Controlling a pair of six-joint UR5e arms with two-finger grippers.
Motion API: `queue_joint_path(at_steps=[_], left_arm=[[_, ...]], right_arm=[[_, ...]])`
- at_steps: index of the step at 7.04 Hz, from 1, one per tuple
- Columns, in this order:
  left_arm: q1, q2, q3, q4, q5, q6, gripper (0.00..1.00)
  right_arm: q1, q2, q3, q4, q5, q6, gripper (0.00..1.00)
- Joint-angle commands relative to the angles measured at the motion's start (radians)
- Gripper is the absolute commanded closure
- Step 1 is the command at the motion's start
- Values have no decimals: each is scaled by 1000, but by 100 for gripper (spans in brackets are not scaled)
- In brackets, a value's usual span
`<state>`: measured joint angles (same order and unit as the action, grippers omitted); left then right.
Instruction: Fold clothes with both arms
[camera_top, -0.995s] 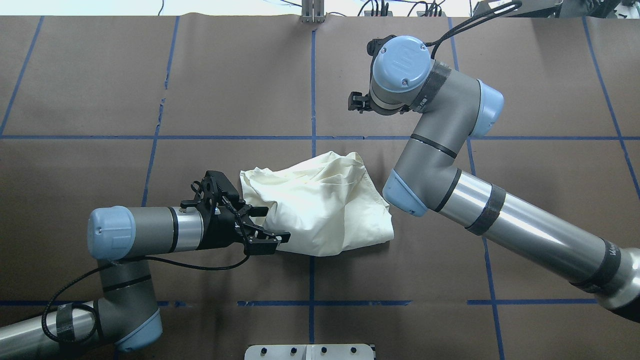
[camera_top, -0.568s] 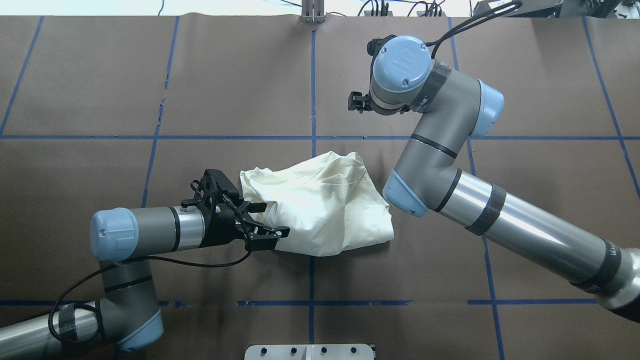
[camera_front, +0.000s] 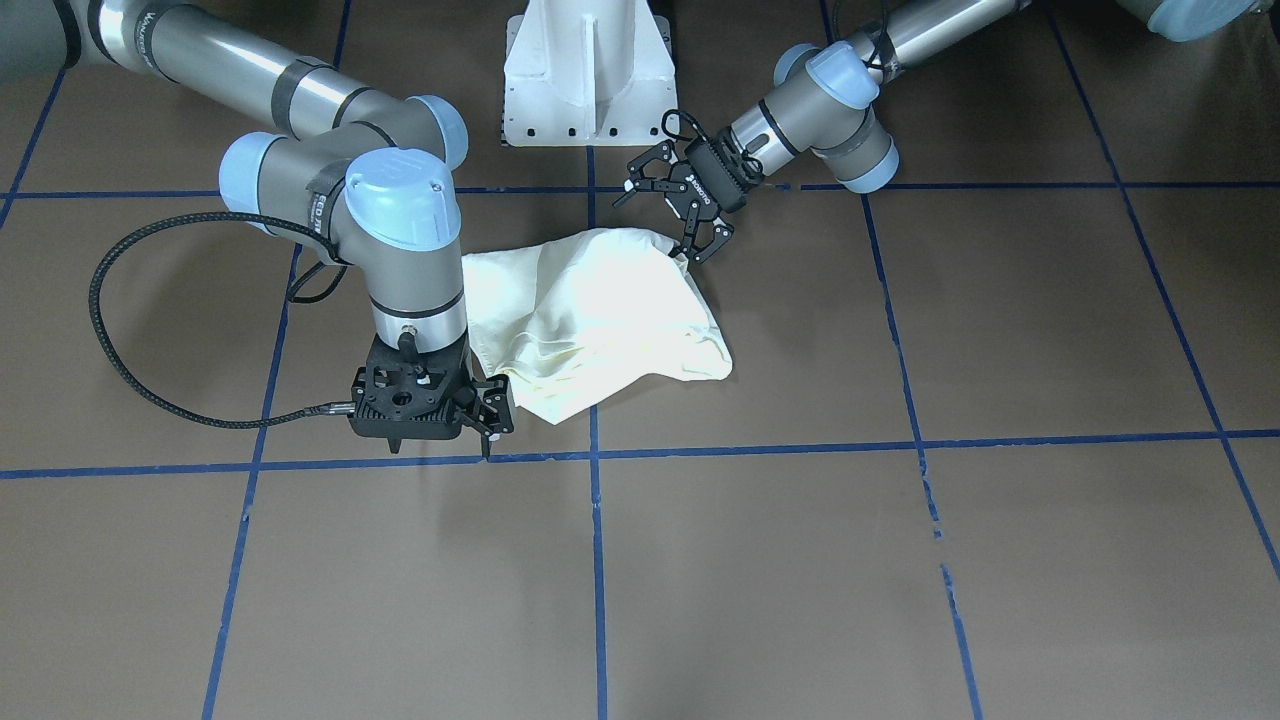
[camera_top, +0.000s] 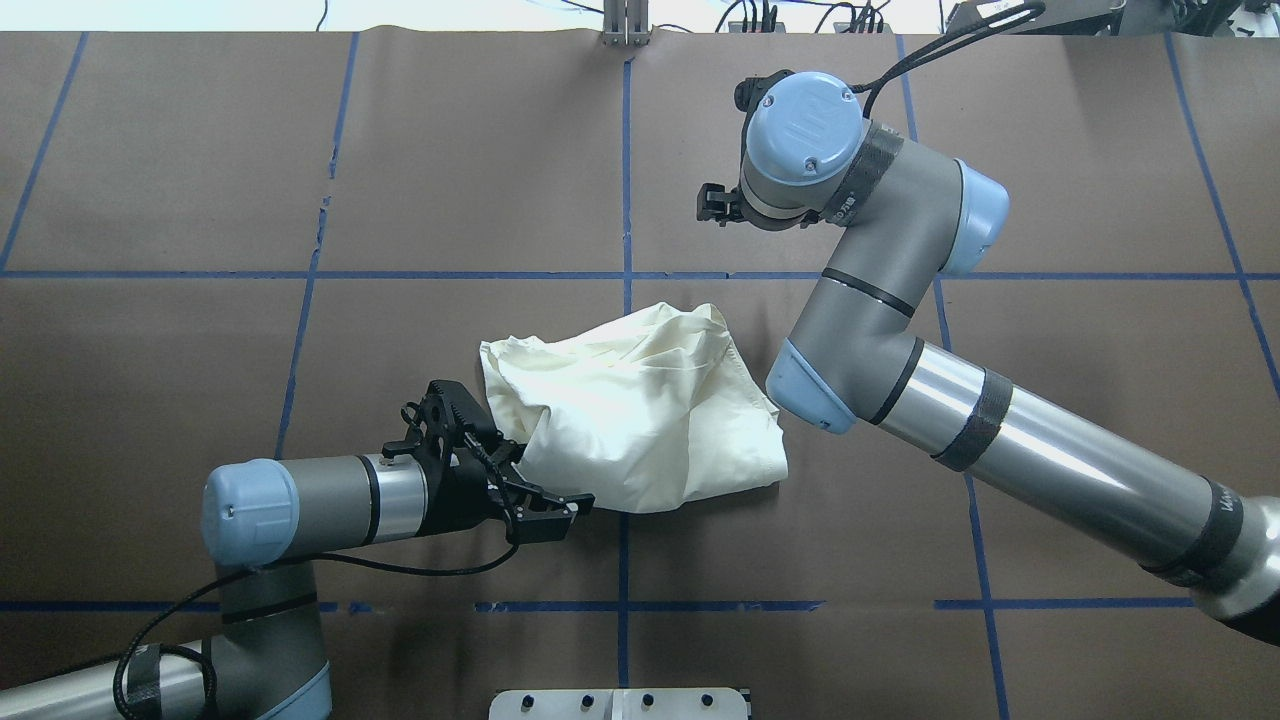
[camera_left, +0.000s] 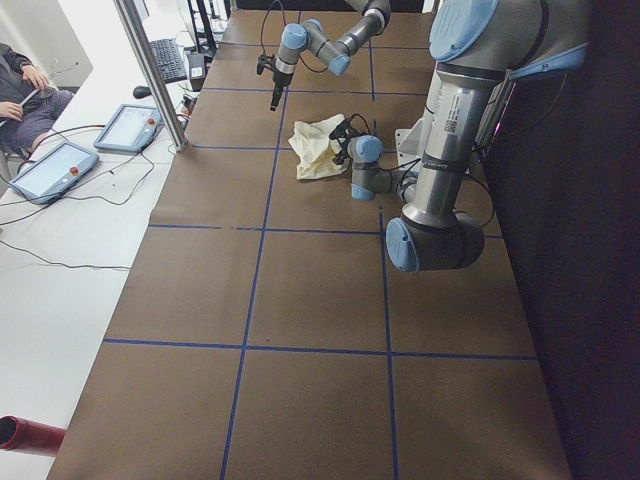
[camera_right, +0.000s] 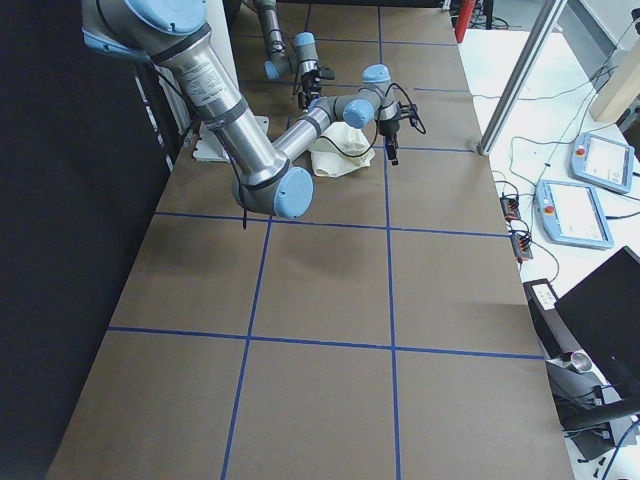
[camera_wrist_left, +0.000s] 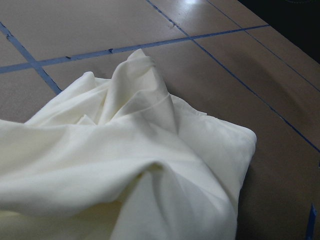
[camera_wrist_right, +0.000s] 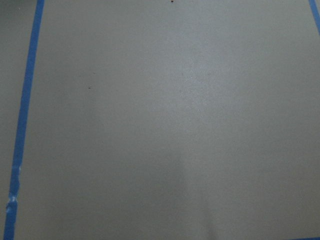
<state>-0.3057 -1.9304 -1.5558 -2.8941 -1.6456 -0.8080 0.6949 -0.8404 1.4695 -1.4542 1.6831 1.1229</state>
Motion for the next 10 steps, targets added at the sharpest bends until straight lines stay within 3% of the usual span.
queue_joint_path(at_steps=[1,5,7,10], left_arm=[[10,21,29,-113,-8,-2,0],[54,16,169,-457,-59,-26,0],[54,19,157,-449,-62,-139,0],[7,95,70,-381,-190,-185,0]], right_arm=[[2,0,0,0,1,0,0],[5,-2,0,2,1,-2,0],[6,0,0,2,1,-2,0],[6,1,0,2,3,0,0]])
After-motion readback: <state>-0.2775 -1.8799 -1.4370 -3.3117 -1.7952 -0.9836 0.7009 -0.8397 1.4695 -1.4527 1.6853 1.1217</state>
